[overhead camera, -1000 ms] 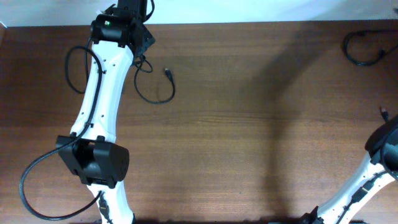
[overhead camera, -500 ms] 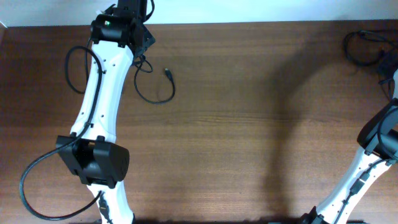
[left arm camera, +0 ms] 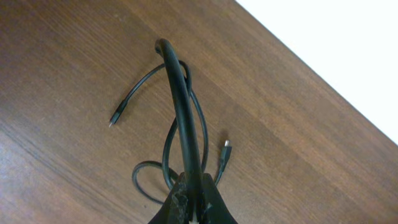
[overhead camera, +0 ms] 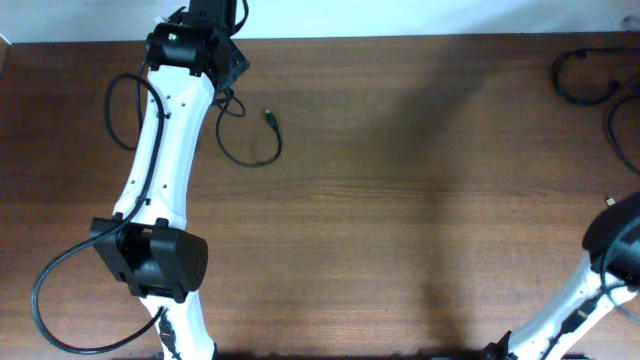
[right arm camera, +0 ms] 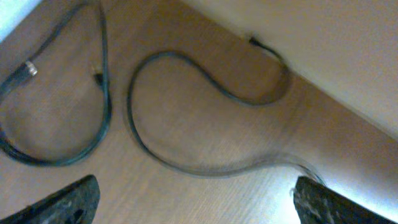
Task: Untangle cables
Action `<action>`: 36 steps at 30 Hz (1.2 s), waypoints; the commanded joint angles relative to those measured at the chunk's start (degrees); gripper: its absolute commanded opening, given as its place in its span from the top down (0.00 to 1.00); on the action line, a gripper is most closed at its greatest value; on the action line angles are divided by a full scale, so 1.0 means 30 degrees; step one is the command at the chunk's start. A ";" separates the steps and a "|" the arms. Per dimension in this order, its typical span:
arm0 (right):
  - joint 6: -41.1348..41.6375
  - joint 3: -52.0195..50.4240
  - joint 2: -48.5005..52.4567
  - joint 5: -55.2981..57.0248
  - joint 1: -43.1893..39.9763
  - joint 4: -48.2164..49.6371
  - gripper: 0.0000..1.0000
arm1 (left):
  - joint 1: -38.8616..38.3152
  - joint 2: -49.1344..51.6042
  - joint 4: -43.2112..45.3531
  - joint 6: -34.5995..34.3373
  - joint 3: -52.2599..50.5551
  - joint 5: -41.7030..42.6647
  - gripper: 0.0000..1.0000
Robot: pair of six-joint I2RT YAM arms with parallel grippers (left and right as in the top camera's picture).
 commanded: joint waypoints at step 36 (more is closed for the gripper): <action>1.8564 -0.8371 0.1217 0.2703 -0.2980 -0.2958 0.24 | -0.0058 -0.0153 -0.0313 0.0962 0.0022 -0.0481 1.00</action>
